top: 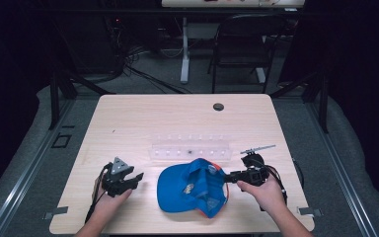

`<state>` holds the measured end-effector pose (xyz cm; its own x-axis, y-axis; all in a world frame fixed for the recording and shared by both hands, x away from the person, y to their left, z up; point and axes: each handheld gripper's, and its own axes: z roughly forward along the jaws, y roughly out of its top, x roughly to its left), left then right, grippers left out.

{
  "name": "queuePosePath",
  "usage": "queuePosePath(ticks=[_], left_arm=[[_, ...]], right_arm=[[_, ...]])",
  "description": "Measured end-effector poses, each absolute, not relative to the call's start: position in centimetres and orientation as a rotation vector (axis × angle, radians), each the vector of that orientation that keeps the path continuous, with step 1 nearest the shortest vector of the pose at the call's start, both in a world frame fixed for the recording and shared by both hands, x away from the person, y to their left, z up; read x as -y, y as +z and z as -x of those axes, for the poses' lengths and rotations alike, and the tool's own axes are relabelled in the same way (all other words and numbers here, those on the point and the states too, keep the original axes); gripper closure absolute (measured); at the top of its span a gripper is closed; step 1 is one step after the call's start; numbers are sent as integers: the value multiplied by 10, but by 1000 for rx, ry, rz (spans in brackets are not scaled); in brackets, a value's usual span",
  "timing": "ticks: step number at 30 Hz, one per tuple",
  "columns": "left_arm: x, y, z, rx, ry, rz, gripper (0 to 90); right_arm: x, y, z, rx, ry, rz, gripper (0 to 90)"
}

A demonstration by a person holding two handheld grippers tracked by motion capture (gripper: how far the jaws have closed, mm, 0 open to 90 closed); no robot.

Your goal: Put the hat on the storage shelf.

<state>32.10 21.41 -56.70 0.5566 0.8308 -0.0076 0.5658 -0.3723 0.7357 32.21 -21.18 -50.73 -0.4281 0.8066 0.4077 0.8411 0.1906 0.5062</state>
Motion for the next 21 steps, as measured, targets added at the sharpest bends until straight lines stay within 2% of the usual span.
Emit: queuePosePath(ticks=[21], left_arm=[[-214, -567, -321, -1114, 474, -2084, 523]], right_arm=[[206, -539, -327, 2305, -962, 1628, 568]])
